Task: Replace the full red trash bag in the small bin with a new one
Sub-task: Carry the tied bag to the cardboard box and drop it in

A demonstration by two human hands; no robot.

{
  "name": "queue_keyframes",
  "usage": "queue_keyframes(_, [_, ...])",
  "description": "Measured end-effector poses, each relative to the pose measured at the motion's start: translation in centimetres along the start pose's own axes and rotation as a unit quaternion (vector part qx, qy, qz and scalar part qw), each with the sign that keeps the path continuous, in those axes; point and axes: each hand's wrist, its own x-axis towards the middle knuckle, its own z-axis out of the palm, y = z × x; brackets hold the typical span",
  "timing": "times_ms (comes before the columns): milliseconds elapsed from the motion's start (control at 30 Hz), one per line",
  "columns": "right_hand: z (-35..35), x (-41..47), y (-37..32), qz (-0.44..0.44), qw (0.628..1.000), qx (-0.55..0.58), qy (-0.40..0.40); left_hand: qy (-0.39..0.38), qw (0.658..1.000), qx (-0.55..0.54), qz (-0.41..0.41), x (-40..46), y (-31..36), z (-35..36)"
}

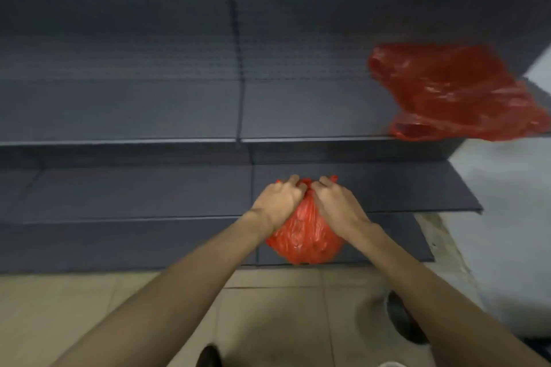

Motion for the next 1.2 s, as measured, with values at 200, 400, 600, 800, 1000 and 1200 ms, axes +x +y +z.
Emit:
queue_keyframes(200, [2.9, 6.9, -19.4, -0.177, 0.983, 0.041, -0.010, 0.067, 0.985, -0.030, -0.157, -15.3, -15.4, -0.5])
queue_keyframes(400, [6.8, 9.9, -42.1, -0.311, 0.948, 0.060, -0.030, 0.161, 0.943, -0.047, -0.287, -34.3, -28.6, -0.9])
queue_keyframes(600, [9.4, 9.4, -63.2, -0.410, 0.906, 0.094, -0.041, 0.215, 0.902, -0.013, -0.375, -52.6, -38.0, -2.7])
queue_keyframes(800, [10.2, 7.7, -80.0, -0.500, 0.861, 0.094, -0.019, 0.237, 0.848, 0.038, -0.472, -66.6, -44.0, -4.7])
queue_keyframes(1000, [12.1, 5.6, -94.0, -0.568, 0.817, 0.100, -0.031, 0.260, 0.789, 0.041, -0.555, -78.0, -48.5, -5.0])
queue_keyframes(1200, [16.2, 5.5, -106.8, -0.621, 0.777, 0.090, -0.051, 0.232, 0.763, 0.055, -0.601, -88.3, -55.2, -3.4])
